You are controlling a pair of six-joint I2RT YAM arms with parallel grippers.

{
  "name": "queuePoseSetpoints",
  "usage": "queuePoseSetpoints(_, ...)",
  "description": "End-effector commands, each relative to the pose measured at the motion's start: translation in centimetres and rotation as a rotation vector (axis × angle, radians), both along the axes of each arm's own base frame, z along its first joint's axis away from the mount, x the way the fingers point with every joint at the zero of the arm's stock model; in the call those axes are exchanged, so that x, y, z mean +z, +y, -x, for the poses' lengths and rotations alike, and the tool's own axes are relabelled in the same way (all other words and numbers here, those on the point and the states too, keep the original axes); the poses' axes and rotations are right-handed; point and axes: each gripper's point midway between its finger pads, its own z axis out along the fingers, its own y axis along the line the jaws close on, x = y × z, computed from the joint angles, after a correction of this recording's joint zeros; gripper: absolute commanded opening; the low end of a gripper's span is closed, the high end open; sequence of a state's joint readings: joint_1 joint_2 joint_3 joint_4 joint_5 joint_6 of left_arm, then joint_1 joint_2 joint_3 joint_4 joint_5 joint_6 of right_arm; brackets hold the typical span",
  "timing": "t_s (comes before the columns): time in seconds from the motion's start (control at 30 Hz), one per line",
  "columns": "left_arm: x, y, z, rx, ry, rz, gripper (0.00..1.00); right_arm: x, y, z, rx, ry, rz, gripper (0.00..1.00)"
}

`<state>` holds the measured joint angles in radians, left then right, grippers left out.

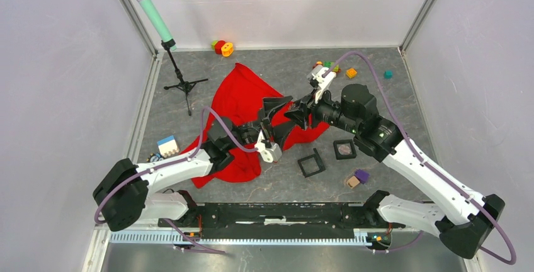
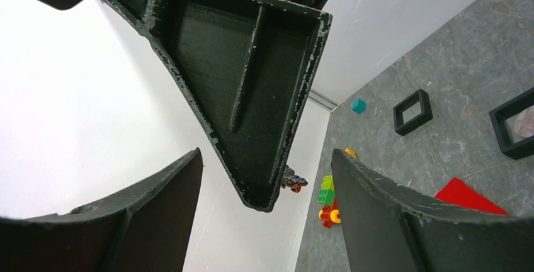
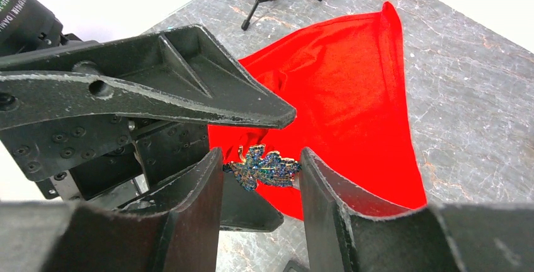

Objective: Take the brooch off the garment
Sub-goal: Pick up the brooch from the center of the board.

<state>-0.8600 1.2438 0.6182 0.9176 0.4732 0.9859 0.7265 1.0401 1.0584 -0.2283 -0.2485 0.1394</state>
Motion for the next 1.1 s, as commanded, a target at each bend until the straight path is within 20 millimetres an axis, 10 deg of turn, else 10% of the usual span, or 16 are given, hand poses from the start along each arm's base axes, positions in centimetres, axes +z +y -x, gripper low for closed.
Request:
queuePoseSetpoints(0.0,2.5,-0.2,-0.1,0.026,-0.087,0.025,0.79,2.2,-0.4,0.3,-0.037,0.006,-0.056,0.27)
queuePoseSetpoints(1.07,1.7,-1.7,-0.4,0.061,-0.105,-0.049,0.59,1.6,-1.1,0.2,-0.086,0.070,-0.037,0.27)
